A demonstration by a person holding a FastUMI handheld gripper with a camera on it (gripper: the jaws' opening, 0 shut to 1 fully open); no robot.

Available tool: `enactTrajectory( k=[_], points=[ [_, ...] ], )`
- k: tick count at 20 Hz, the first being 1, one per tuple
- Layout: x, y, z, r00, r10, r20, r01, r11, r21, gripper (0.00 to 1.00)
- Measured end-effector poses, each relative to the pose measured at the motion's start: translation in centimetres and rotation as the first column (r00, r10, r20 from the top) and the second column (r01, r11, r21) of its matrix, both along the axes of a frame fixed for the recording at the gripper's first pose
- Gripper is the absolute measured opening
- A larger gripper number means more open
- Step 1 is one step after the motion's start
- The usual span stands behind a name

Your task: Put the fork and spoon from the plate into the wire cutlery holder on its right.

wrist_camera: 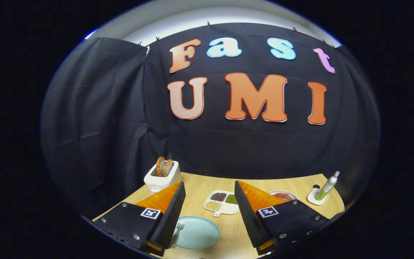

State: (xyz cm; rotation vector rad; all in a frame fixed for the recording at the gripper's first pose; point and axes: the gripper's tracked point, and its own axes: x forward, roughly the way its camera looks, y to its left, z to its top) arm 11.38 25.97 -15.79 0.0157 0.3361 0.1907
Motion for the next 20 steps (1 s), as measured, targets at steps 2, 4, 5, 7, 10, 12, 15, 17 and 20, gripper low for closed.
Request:
enactTrajectory(
  k=[2, 4, 5, 7, 10, 12, 15, 17, 20],
  points=[
    [0.2, 2.1, -1.0, 0.999, 0.038, -0.032, -0.039, 0.999, -0.021, 0.85],
    [0.5, 4.0, -2.7, 0.993, 0.075, -0.089, -0.078, 0.997, -0.030, 0.87],
    [0.5, 4.6, -3.6, 0.989, 0.080, -0.127, -0.086, 0.996, -0.037, 0.87],
    [0.5, 5.8, -6.4, 0.969, 0.092, -0.228, -0.105, 0.993, -0.046, 0.87],
    [-0.4, 7.5, -10.5, 0.912, 0.104, -0.397, -0.134, 0.990, -0.048, 0.88],
    [-1.6, 8.7, -13.3, 0.863, 0.117, -0.491, -0.163, 0.985, -0.052, 0.88],
    [-3.2, 9.3, -16.4, 0.781, 0.116, -0.614, -0.200, 0.977, -0.070, 0.88],
    [-4.0, 9.7, -19.0, 0.713, 0.106, -0.693, -0.208, 0.976, -0.064, 0.87],
    [-5.4, 10.5, -22.0, 0.591, 0.107, -0.799, -0.206, 0.978, -0.021, 0.86]
  ],
)
